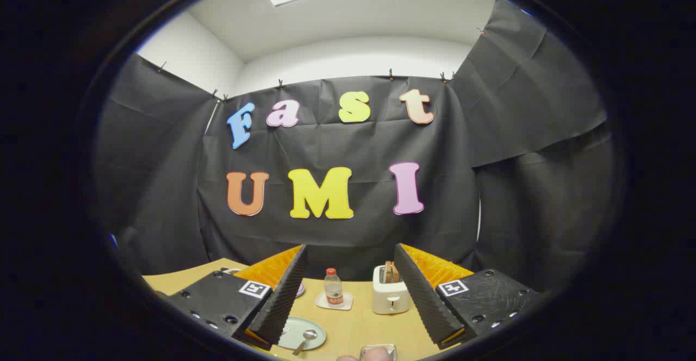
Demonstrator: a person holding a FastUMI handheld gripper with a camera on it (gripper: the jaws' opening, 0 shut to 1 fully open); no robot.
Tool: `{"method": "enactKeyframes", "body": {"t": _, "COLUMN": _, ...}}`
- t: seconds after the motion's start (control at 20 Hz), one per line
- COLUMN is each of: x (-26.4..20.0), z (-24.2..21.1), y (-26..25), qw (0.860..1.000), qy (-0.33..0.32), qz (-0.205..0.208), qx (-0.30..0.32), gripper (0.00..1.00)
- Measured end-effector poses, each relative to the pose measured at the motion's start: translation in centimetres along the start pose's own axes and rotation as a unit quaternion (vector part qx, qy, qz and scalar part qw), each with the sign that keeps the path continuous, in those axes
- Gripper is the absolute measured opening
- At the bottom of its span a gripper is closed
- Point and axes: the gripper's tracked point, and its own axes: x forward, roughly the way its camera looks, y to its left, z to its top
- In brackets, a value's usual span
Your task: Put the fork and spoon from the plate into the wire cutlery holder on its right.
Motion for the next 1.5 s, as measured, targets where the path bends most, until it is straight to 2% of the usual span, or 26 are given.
{"method": "enactKeyframes", "body": {"t": 0.95, "x": 0.1, "z": -0.4, "y": 2.0, "qw": 1.0, "qy": 0.011, "qz": 0.003, "qx": 0.007, "gripper": 0.96}}
{"method": "enactKeyframes", "body": {"t": 1.3, "x": -0.1, "z": -2.7, "y": 2.5, "qw": 0.999, "qy": 0.051, "qz": -0.006, "qx": -0.008, "gripper": 0.96}}
{"method": "enactKeyframes", "body": {"t": 1.5, "x": -0.2, "z": -5.2, "y": 3.9, "qw": 0.996, "qy": 0.084, "qz": 0.004, "qx": -0.012, "gripper": 0.96}}
